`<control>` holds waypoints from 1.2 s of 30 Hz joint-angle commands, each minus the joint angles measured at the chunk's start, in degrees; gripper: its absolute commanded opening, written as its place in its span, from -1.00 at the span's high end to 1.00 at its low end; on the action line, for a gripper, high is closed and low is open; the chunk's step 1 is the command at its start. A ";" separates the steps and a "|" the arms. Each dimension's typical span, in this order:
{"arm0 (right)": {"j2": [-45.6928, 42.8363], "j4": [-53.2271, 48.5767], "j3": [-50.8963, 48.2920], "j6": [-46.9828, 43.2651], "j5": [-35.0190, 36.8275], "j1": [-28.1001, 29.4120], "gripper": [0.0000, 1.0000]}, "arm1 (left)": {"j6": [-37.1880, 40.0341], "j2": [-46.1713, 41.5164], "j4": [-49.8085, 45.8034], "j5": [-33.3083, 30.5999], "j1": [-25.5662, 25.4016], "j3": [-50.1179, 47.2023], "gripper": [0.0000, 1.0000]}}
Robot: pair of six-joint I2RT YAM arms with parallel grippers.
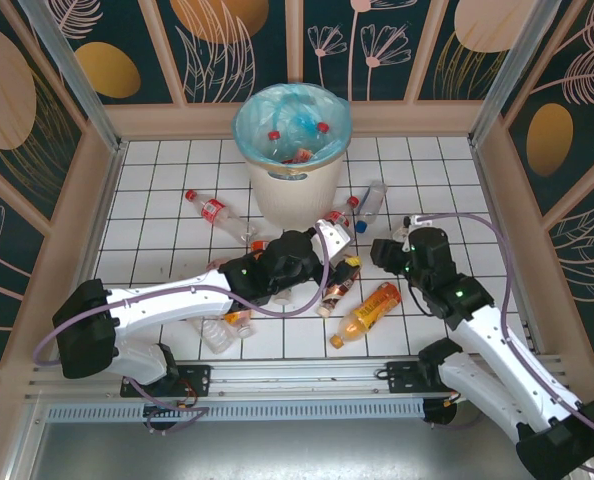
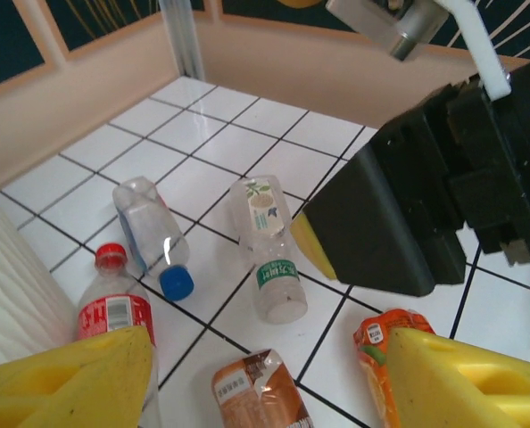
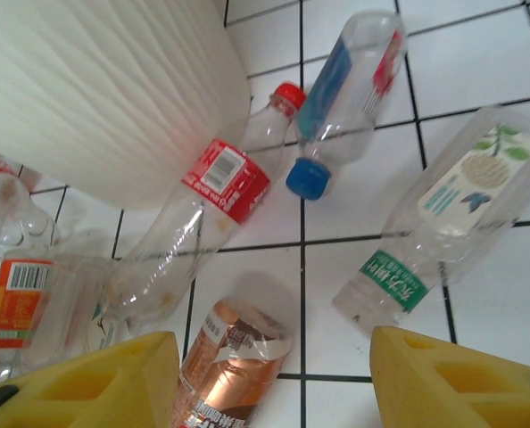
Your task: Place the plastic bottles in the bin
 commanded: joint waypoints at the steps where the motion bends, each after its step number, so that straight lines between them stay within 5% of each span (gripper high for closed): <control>1: 2.91 5.02 -0.79 1.67 -3.45 -0.24 -0.18 | -4.75 1.25 -1.30 -1.81 -0.28 0.60 -0.40; 13: 8.82 0.27 0.76 5.40 -6.84 -0.25 -0.17 | -18.12 5.53 0.70 3.79 -0.26 -0.37 -0.39; 23: 8.26 -3.46 2.31 7.85 -11.38 0.91 -0.03 | -18.02 -1.13 5.07 -6.37 -0.21 -5.98 -0.40; 29: 7.34 -14.23 11.35 4.28 -9.32 9.97 0.01 | -17.07 -8.44 6.55 -12.36 -0.28 -7.07 -0.42; 36: 16.75 -28.16 29.01 -14.04 -1.50 21.82 0.03 | -15.23 -22.43 0.27 -14.02 -0.25 -11.26 -0.45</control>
